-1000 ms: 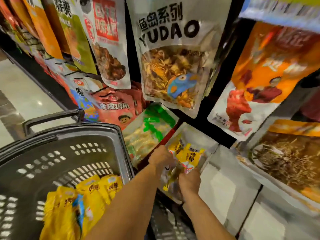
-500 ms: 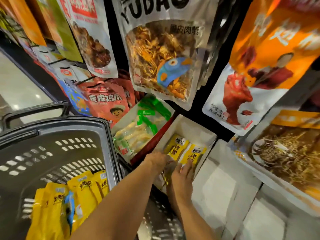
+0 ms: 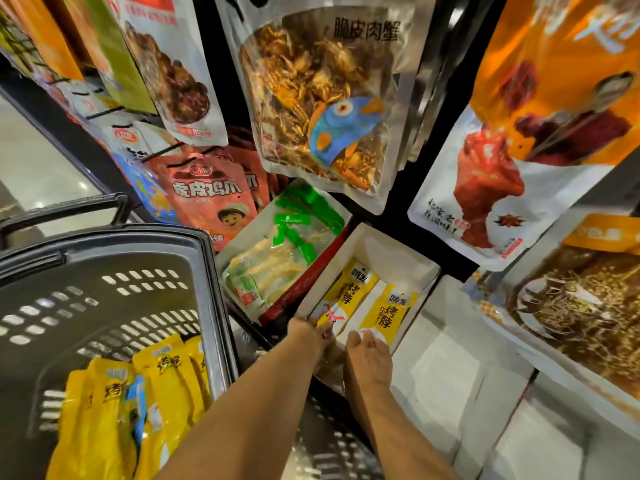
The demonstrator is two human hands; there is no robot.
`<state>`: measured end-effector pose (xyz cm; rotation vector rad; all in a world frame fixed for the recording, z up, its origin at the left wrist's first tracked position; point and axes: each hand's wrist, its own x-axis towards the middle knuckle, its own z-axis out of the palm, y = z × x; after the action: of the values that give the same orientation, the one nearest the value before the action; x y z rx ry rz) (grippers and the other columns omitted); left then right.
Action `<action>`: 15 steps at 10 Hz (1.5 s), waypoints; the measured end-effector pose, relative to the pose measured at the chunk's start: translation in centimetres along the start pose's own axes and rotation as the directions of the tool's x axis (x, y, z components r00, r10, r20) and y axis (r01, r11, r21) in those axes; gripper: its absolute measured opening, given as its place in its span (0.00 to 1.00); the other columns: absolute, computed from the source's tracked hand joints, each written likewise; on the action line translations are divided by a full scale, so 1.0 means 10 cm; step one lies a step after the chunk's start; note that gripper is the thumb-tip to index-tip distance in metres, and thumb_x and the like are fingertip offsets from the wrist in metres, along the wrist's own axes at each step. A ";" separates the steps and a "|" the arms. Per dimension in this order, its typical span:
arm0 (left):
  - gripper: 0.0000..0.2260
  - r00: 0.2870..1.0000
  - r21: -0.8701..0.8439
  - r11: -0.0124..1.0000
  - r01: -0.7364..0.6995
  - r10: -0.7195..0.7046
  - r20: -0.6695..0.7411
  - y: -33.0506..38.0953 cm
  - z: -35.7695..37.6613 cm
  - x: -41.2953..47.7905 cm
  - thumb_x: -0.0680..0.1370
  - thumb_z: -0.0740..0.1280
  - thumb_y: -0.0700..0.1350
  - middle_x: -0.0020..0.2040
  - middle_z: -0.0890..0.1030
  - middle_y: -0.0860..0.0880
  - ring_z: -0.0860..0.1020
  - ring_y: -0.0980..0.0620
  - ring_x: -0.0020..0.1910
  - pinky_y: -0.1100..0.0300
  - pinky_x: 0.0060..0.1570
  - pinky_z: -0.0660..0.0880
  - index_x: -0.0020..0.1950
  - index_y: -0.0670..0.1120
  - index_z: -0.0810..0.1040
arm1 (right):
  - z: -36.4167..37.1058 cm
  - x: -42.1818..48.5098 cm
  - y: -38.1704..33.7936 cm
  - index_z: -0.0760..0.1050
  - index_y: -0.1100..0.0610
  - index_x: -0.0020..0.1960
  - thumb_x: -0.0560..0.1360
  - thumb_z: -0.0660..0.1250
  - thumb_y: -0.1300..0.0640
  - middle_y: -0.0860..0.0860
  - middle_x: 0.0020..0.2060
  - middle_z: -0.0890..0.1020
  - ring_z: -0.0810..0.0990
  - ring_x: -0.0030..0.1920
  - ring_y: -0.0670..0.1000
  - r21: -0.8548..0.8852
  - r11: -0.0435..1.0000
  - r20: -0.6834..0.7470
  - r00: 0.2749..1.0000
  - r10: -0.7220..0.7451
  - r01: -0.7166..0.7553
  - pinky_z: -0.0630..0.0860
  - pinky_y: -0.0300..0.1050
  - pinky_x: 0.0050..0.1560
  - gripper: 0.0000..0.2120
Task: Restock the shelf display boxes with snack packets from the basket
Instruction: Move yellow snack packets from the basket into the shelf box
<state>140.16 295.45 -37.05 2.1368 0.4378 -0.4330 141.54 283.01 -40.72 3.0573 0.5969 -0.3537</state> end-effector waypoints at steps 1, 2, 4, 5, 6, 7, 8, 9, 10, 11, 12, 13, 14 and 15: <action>0.30 0.991 0.161 0.985 -0.061 0.040 0.127 -0.02 0.01 0.08 0.78 0.22 0.33 0.79 0.47 0.37 0.47 0.68 0.76 0.82 0.37 0.65 0.72 0.24 0.50 | -0.22 -0.06 0.00 0.69 0.60 0.66 0.75 0.68 0.55 0.63 0.62 0.75 0.64 0.72 0.60 -0.061 0.997 0.214 0.976 -0.042 0.056 0.65 0.48 0.68 0.22; 0.22 0.916 0.769 0.540 -0.341 0.007 0.402 -0.11 -0.01 0.10 0.85 0.45 0.37 0.80 0.47 0.47 0.50 0.53 0.79 0.67 0.61 0.71 0.79 0.44 0.45 | -0.15 -0.08 0.04 0.59 0.57 0.73 0.79 0.63 0.56 0.61 0.73 0.64 0.51 0.78 0.57 -0.045 0.997 0.286 0.957 -0.049 0.064 0.57 0.47 0.73 0.25; 0.21 0.973 0.918 0.358 -0.170 -0.085 0.213 0.54 -0.40 -0.31 0.81 0.62 0.45 0.71 0.69 0.48 0.73 0.46 0.67 0.50 0.58 0.75 0.74 0.48 0.65 | -0.67 -0.18 0.03 0.66 0.52 0.71 0.74 0.63 0.60 0.54 0.63 0.74 0.71 0.68 0.55 -0.048 0.989 0.247 0.961 -0.124 0.140 0.55 0.51 0.73 0.26; 0.14 0.987 0.916 0.391 -0.089 0.162 0.026 0.82 -0.76 -0.70 0.81 0.58 0.45 0.62 0.78 0.49 0.78 0.46 0.59 0.50 0.58 0.72 0.66 0.49 0.73 | -1.16 -0.34 -0.04 0.57 0.51 0.76 0.78 0.62 0.55 0.54 0.67 0.72 0.74 0.65 0.57 0.038 0.994 0.157 0.982 -0.105 0.100 0.60 0.54 0.72 0.29; 0.13 0.956 0.884 0.468 -0.012 0.266 -0.128 0.97 -1.23 -1.21 0.81 0.57 0.46 0.60 0.79 0.48 0.77 0.45 0.60 0.48 0.61 0.68 0.64 0.50 0.74 | -1.71 -0.60 -0.18 0.51 0.50 0.78 0.80 0.58 0.49 0.56 0.71 0.69 0.73 0.66 0.60 0.137 0.985 -0.029 0.994 -0.103 0.106 0.67 0.55 0.68 0.30; 0.16 0.914 0.864 0.498 0.074 0.313 -0.258 0.90 -1.76 -1.83 0.80 0.57 0.51 0.61 0.78 0.47 0.77 0.44 0.61 0.49 0.61 0.68 0.66 0.50 0.72 | -2.13 -0.91 -0.50 0.54 0.50 0.77 0.80 0.57 0.46 0.55 0.72 0.67 0.69 0.69 0.58 0.191 0.966 -0.188 0.973 -0.137 0.173 0.68 0.54 0.67 0.28; 0.16 0.861 0.808 0.549 0.214 0.284 -0.421 0.52 -2.15 -2.49 0.79 0.58 0.52 0.61 0.79 0.46 0.77 0.43 0.60 0.49 0.57 0.72 0.66 0.50 0.73 | -2.27 -1.25 -0.96 0.55 0.52 0.78 0.80 0.59 0.48 0.54 0.74 0.64 0.64 0.72 0.57 0.206 0.918 -0.293 0.917 -0.271 0.338 0.65 0.54 0.69 0.29; 0.15 0.847 0.730 0.582 0.359 0.126 -0.517 0.03 -2.29 -3.05 0.80 0.58 0.53 0.60 0.78 0.44 0.77 0.42 0.60 0.47 0.56 0.73 0.61 0.48 0.75 | -2.26 -1.62 -1.45 0.58 0.54 0.77 0.79 0.61 0.49 0.54 0.70 0.70 0.70 0.68 0.58 0.192 0.803 -0.317 0.810 -0.494 0.565 0.70 0.53 0.64 0.29; 0.17 0.853 0.625 0.640 0.447 -0.095 -0.513 -0.52 -2.11 -3.34 0.80 0.58 0.54 0.62 0.77 0.43 0.76 0.41 0.61 0.47 0.58 0.73 0.62 0.46 0.75 | -2.02 -1.91 -1.82 0.56 0.53 0.77 0.79 0.61 0.49 0.55 0.68 0.70 0.73 0.65 0.59 0.226 0.771 -0.143 0.803 -0.578 0.596 0.72 0.53 0.59 0.29; 0.19 0.838 0.478 0.721 0.502 -0.269 -0.475 -1.01 -1.78 -3.40 0.79 0.58 0.55 0.64 0.76 0.44 0.76 0.41 0.63 0.46 0.60 0.74 0.66 0.47 0.73 | -1.60 -2.03 -2.00 0.55 0.54 0.77 0.79 0.61 0.49 0.57 0.69 0.70 0.72 0.66 0.61 0.242 0.813 0.086 0.823 -0.561 0.529 0.73 0.55 0.60 0.30; 0.20 0.809 0.316 0.763 0.564 -0.433 -0.397 -1.41 -1.44 -3.32 0.78 0.59 0.54 0.64 0.77 0.43 0.77 0.41 0.62 0.49 0.60 0.74 0.66 0.47 0.74 | -1.16 -2.00 -2.08 0.57 0.54 0.75 0.79 0.62 0.49 0.58 0.69 0.69 0.72 0.66 0.61 0.238 0.862 0.264 0.824 -0.501 0.448 0.72 0.54 0.60 0.28; 0.20 0.781 0.180 0.773 0.608 -0.541 -0.313 -1.74 -1.16 -3.15 0.78 0.60 0.55 0.65 0.76 0.44 0.76 0.42 0.62 0.49 0.60 0.73 0.66 0.46 0.74 | -0.76 -1.87 -2.17 0.56 0.54 0.76 0.79 0.61 0.49 0.58 0.68 0.69 0.71 0.66 0.61 0.222 0.894 0.371 0.814 -0.446 0.389 0.73 0.54 0.61 0.29; 0.24 0.737 0.164 0.737 0.655 -0.576 -0.354 -1.93 -0.95 -2.93 0.79 0.59 0.52 0.69 0.70 0.44 0.70 0.42 0.68 0.46 0.65 0.67 0.72 0.42 0.65 | -0.42 -1.72 -2.32 0.55 0.54 0.76 0.79 0.62 0.50 0.57 0.69 0.66 0.68 0.68 0.60 0.212 0.914 0.405 0.820 -0.405 0.347 0.72 0.55 0.63 0.29; 0.27 0.705 0.283 0.673 0.683 -0.507 -0.495 -1.99 -0.85 -2.73 0.81 0.58 0.49 0.72 0.66 0.42 0.65 0.42 0.71 0.46 0.70 0.63 0.76 0.39 0.56 | -0.18 -1.60 -2.46 0.53 0.54 0.77 0.77 0.64 0.48 0.56 0.72 0.62 0.63 0.71 0.58 0.197 0.927 0.352 0.859 -0.372 0.320 0.66 0.53 0.67 0.33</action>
<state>108.36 309.23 -33.86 2.4942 1.4410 -0.5278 118.40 299.97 -34.50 2.8523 1.1330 -1.0089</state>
